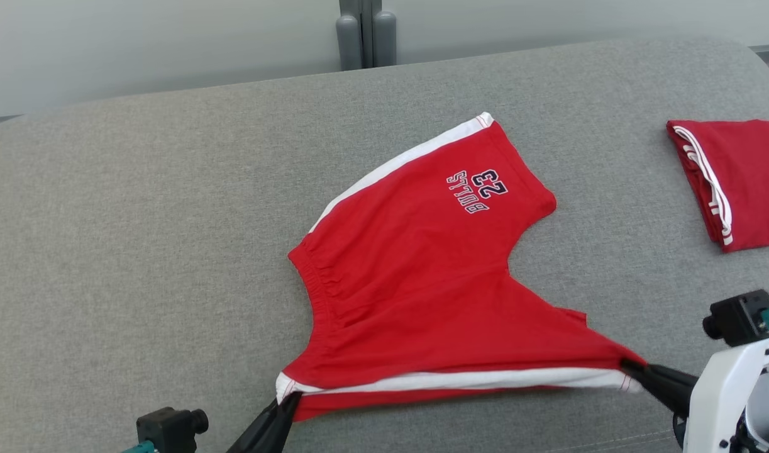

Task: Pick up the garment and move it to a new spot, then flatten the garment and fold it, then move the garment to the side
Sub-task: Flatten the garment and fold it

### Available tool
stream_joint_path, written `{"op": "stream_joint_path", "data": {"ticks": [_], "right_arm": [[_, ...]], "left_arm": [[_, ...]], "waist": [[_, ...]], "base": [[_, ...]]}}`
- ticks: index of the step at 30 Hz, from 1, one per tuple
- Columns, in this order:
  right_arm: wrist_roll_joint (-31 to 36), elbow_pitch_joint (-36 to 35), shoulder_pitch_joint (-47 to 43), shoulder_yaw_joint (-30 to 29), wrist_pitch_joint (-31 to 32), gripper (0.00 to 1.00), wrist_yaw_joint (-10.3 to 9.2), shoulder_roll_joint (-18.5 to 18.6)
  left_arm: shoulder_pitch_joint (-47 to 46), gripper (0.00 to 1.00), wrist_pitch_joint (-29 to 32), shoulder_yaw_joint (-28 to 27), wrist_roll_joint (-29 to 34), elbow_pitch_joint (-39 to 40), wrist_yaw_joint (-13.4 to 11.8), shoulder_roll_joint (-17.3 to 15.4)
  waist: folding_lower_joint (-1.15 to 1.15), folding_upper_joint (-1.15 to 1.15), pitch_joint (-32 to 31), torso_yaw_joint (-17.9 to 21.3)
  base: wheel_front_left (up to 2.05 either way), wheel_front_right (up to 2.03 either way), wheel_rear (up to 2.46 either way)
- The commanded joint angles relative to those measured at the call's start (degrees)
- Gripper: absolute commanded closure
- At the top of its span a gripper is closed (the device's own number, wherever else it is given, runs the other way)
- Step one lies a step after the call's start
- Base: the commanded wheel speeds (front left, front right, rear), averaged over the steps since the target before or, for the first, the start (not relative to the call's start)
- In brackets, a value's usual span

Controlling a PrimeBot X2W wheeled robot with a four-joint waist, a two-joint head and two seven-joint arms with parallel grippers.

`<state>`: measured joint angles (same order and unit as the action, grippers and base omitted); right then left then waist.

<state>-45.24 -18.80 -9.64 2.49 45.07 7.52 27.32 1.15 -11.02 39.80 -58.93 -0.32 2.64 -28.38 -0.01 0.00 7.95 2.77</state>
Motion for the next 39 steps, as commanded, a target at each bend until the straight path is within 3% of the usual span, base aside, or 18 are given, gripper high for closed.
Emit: {"op": "stream_joint_path", "data": {"ticks": [1,5,9,16,23,32,33,34,35,36,37,39], "right_arm": [[3.07,-1.58,1.16,-1.68,1.15,1.00,-0.09,-1.05],[8.51,-2.99,8.23,-2.01,2.03,1.00,-0.05,-3.66],[11.37,2.00,17.62,0.63,0.26,1.00,-0.05,-3.47],[13.80,17.24,34.84,6.36,-7.22,1.00,-0.05,-2.99],[14.78,31.24,49.71,13.74,-15.68,1.00,-0.06,-1.53],[16.65,46.52,61.21,19.77,-25.42,1.00,-0.07,-0.86],[16.70,48.06,61.98,20.38,-26.25,1.00,-0.07,-1.05],[16.73,49.24,62.57,20.80,-26.95,1.00,-0.07,-1.15],[16.73,50.71,63.07,21.39,-27.42,0.51,-0.07,-1.32],[16.63,51.87,63.34,21.80,-27.69,0.18,-0.07,-1.47],[16.40,53.13,63.69,22.33,-28.00,0.00,-0.07,-1.74],[16.05,54.99,64.33,23.18,-28.74,0.00,-0.07,-2.10]], "left_arm": [[-0.75,1.00,0.43,-0.07,0.05,0.70,-0.16,-0.43],[-5.88,1.00,1.22,-0.10,1.04,1.06,1.03,1.06],[-12.56,1.00,1.65,-0.02,1.58,-2.59,1.99,4.38],[-24.84,1.00,2.29,0.01,0.94,-13.20,3.94,9.96],[-32.91,1.00,-0.36,-0.40,3.59,-23.54,3.49,14.28],[-38.54,1.00,-2.62,-0.62,4.74,-31.09,3.86,19.53],[-38.84,0.98,-2.79,-0.52,4.79,-31.59,3.95,19.98],[-39.06,0.80,-2.88,-0.45,4.88,-32.00,3.97,20.26],[-39.29,0.00,-3.07,-0.39,4.95,-32.46,4.10,20.55],[-39.36,0.00,-3.12,-0.25,5.00,-32.72,4.16,20.87],[-39.39,0.00,-3.17,0.02,5.02,-33.01,4.27,21.22],[-39.40,0.00,-3.31,0.30,4.97,-33.36,4.34,21.59]], "waist": [[0.01,0.00,-0.12,-0.85],[0.01,0.00,0.94,-1.71],[0.01,0.00,2.47,-3.04],[0.01,0.00,7.15,-5.20],[0.01,0.00,12.63,-7.46],[0.01,0.00,16.55,-11.35],[0.01,0.00,16.58,-11.64],[0.01,0.00,16.57,-11.84],[0.01,0.00,16.48,-12.01],[0.01,0.00,16.35,-12.14],[0.01,0.00,16.12,-12.23],[0.01,0.00,15.64,-12.24]], "base": [[0.00,0.00,0.00],[0.00,0.00,0.00],[0.00,0.00,0.00],[0.00,0.00,0.00],[0.00,0.00,0.00],[0.00,0.00,0.00],[0.00,0.00,0.00],[0.00,0.00,0.00],[0.00,0.00,0.00],[0.00,0.00,0.00],[0.00,0.00,0.00],[0.00,0.00,0.00]]}}
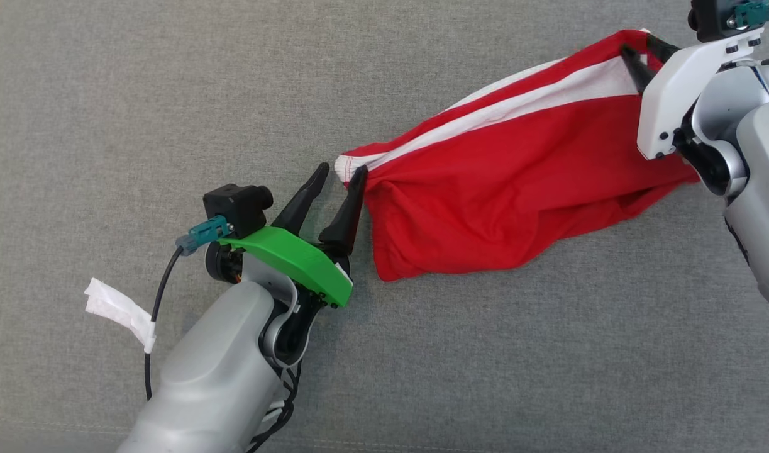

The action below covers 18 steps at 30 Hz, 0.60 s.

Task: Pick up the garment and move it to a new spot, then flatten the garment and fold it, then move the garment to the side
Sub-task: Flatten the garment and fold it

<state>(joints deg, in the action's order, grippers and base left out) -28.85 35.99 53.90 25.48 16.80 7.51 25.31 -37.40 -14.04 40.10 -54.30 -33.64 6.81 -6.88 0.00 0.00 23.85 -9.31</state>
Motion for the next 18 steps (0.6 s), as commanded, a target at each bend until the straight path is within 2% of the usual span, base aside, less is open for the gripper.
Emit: {"op": "stream_joint_path", "data": {"ticks": [1,7,12,15,18], "right_arm": [[-0.44,0.82,0.92,0.61,-0.92,0.00,-0.06,-0.13],[-2.81,4.35,0.79,2.95,-2.21,0.00,-0.06,-0.67],[-6.53,5.86,-1.84,4.73,0.31,0.00,-0.06,-0.11],[-8.34,6.22,-3.04,4.86,1.41,0.00,-0.06,0.67],[-9.40,7.03,-4.31,3.73,0.51,0.00,-0.06,1.09]], "left_arm": [[-0.77,0.00,-0.35,0.10,0.32,-0.21,0.25,0.20],[1.14,0.00,-0.52,1.12,0.35,-0.18,0.37,-0.59],[4.62,0.00,-0.70,0.54,0.82,1.80,-0.43,-3.01],[7.59,0.00,-0.99,-0.31,2.18,3.82,-1.59,-4.86],[10.23,0.00,-1.22,-3.06,6.69,7.21,-4.47,-7.16]], "waist": [[0.00,0.00,-0.55,-0.09],[0.00,0.00,-3.08,1.06],[0.00,0.00,-6.32,1.95],[0.00,0.00,-8.03,2.14],[0.00,0.00,-9.18,1.87]], "base": [[0.00,0.00,0.00],[0.00,0.00,0.00],[0.00,0.00,0.00],[0.00,0.00,0.00],[0.00,0.00,0.00]]}}
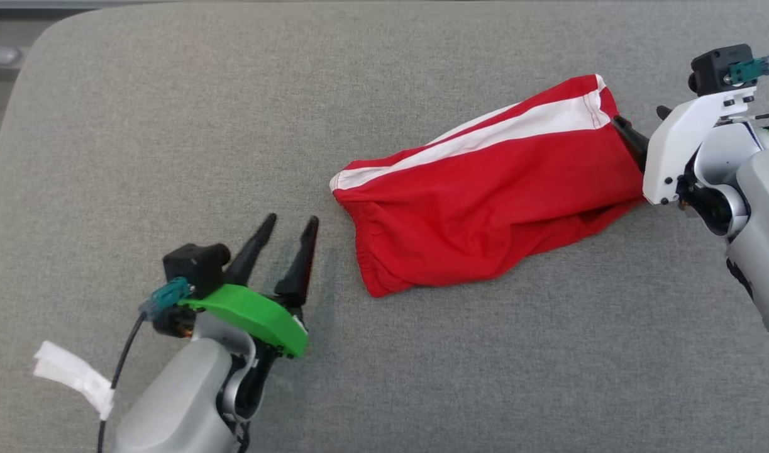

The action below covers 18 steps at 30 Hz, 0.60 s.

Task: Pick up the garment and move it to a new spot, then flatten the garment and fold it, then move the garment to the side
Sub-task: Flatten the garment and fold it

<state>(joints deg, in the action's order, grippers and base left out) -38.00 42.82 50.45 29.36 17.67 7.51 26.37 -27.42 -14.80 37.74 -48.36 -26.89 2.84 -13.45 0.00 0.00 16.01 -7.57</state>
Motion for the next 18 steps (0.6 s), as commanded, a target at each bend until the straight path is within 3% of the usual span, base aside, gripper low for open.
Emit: {"op": "stream_joint_path", "data": {"ticks": [1,5,11,18], "right_arm": [[-0.49,0.69,-1.24,-0.80,-0.80,0.00,-0.06,0.05],[-1.68,4.22,-2.26,-4.32,-1.82,0.00,-0.06,-1.43],[-0.23,10.35,-0.08,-8.77,-3.12,0.00,-0.06,-3.45],[2.86,18.97,3.61,-12.74,-4.57,0.00,-0.05,-6.42]], "left_arm": [[1.32,0.00,-0.45,-2.42,2.66,2.19,-1.54,-0.87],[8.40,0.00,-0.33,-12.01,11.09,10.72,-3.99,-0.06],[14.87,0.00,-0.35,-22.64,19.93,17.31,-1.19,3.55],[17.11,0.00,-0.35,-29.28,25.44,18.61,1.89,6.83]], "waist": [[0.00,0.00,-1.54,-0.04],[0.00,0.00,-1.59,-1.03],[0.00,0.00,0.53,-3.07],[0.00,0.00,3.20,-5.14]], "base": [[0.00,0.00,0.00],[0.00,0.00,0.00],[0.00,0.00,0.00],[0.00,0.00,0.00]]}}
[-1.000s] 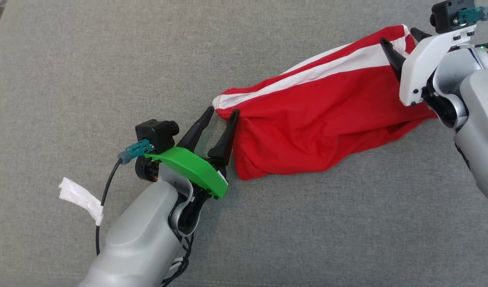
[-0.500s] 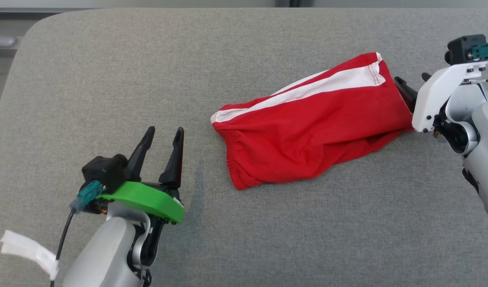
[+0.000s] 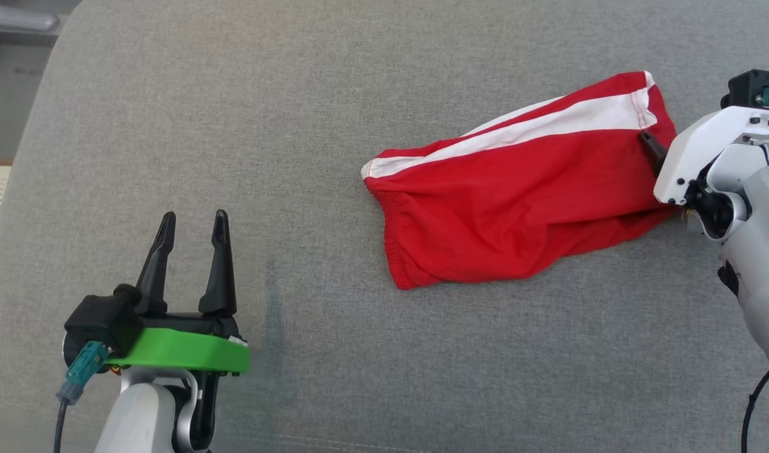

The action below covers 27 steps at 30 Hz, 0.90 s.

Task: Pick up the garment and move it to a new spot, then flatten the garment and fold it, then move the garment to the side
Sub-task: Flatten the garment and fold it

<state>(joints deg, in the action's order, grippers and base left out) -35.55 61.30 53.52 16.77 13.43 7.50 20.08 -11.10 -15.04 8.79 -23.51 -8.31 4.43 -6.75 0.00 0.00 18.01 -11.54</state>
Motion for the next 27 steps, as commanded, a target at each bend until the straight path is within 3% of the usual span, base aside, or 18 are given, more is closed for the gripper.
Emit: {"op": "stream_joint_path", "data": {"ticks": [1,6,7,8,9,27], "right_arm": [[1.08,2.24,0.98,-0.66,-0.37,0.00,-0.04,-0.39],[3.78,9.65,1.47,-1.63,1.14,0.00,-0.05,-2.82],[4.11,10.48,1.44,-1.73,1.29,0.18,-0.07,-3.29],[4.51,10.97,1.32,-1.84,1.11,0.74,-0.07,-3.51],[5.11,11.35,1.19,-1.77,0.53,1.00,-0.06,-3.64],[14.73,12.28,1.90,-4.74,-16.05,1.00,-0.08,6.79]], "left_arm": [[0.93,0.00,-0.12,-1.01,1.19,0.05,0.61,0.52],[1.65,0.00,-0.13,-3.08,2.67,-0.22,1.75,1.68],[1.78,0.00,-0.13,-3.47,2.95,-0.29,2.03,1.87],[1.96,0.00,-0.13,-3.78,3.07,-0.35,2.11,2.03],[2.23,0.00,-0.13,-4.15,3.16,-0.46,2.18,2.19],[5.21,0.00,-0.13,-3.95,3.26,-2.92,3.08,2.42]], "waist": [[0.00,0.00,1.42,-1.41],[0.00,0.00,1.49,-1.89],[0.00,0.00,1.34,-1.84],[0.00,0.00,1.15,-1.75],[0.00,0.00,0.88,-1.60],[0.00,0.00,-6.64,3.63]], "base": [[0.00,0.00,0.00],[0.00,0.00,0.00],[0.00,0.00,0.00],[0.00,0.00,0.00],[0.00,0.00,0.00],[0.00,0.00,0.00]]}}
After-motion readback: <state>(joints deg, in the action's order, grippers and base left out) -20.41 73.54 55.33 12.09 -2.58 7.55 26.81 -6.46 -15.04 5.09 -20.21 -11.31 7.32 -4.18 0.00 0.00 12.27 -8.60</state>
